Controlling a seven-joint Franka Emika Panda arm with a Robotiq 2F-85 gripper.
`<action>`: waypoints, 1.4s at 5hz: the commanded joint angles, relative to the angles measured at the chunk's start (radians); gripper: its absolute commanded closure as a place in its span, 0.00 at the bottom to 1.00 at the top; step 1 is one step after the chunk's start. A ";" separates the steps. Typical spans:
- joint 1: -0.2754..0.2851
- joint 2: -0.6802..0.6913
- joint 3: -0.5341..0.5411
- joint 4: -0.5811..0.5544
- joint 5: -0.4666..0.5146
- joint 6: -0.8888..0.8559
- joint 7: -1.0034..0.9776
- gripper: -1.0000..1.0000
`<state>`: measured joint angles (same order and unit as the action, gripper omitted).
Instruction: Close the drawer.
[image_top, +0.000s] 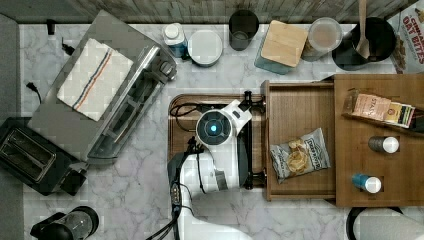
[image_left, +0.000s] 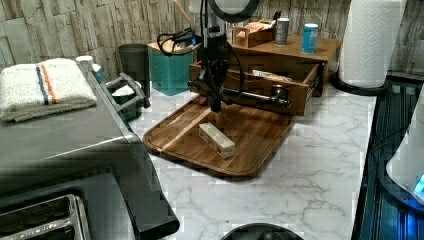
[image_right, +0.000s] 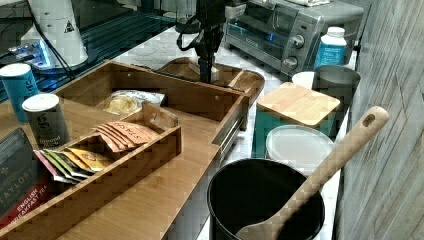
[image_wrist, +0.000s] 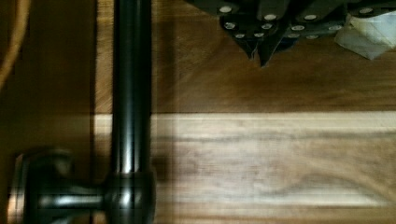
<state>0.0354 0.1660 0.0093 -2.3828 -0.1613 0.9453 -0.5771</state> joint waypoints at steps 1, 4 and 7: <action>-0.013 -0.011 -0.004 0.001 -0.005 -0.017 -0.055 1.00; -0.108 -0.025 -0.051 0.038 0.049 -0.007 -0.263 1.00; -0.225 -0.032 -0.162 0.193 0.104 -0.076 -0.445 1.00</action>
<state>-0.0963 0.1677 -0.0616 -2.3711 -0.0850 0.8857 -0.9819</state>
